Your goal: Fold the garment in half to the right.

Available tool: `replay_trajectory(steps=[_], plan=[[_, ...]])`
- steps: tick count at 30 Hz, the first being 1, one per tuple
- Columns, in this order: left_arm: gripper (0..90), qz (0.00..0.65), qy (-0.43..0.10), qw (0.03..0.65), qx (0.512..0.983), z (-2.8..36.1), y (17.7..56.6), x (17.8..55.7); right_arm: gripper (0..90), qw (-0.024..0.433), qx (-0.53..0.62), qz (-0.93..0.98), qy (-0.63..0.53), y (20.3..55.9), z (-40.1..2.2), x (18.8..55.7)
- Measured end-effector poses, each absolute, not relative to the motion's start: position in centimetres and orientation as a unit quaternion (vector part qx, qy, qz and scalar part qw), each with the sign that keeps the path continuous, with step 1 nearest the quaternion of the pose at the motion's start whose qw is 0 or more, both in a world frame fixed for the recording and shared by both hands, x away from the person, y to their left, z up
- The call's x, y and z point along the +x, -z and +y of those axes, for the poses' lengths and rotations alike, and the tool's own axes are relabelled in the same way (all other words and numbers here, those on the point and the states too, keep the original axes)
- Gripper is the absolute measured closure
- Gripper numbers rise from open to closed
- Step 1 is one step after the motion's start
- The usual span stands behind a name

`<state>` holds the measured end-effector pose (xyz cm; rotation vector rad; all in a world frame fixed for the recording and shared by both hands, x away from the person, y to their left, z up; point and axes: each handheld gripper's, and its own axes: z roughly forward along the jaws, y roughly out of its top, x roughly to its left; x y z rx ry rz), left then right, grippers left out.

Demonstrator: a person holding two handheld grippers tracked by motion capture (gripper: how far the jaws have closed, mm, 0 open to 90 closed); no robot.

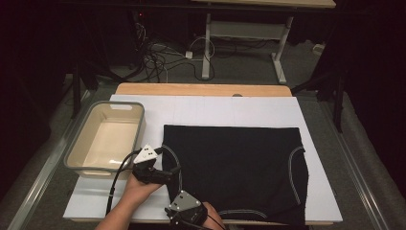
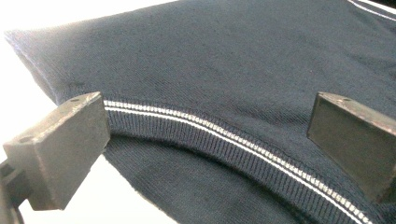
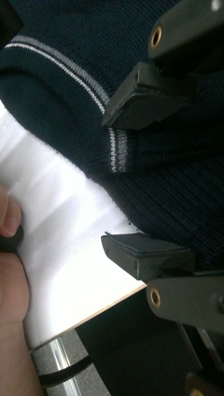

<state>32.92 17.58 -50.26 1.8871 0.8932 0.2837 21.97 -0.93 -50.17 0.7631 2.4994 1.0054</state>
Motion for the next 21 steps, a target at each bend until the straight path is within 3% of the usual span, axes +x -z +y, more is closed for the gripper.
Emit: replay_trajectory(steps=[15, 21], plan=[[0.0, 0.372, -0.109, 0.498, 0.775, 17.79, 50.27, 33.07, 71.3, 0.202, 0.258, 0.88, -0.344, 50.0, -1.58, 22.31], [0.0, 0.371, -0.109, 0.499, 0.775, 17.79, 50.27, 33.06, 77.9, 0.205, 0.255, 0.879, -0.347, 49.97, -1.76, 22.44]])
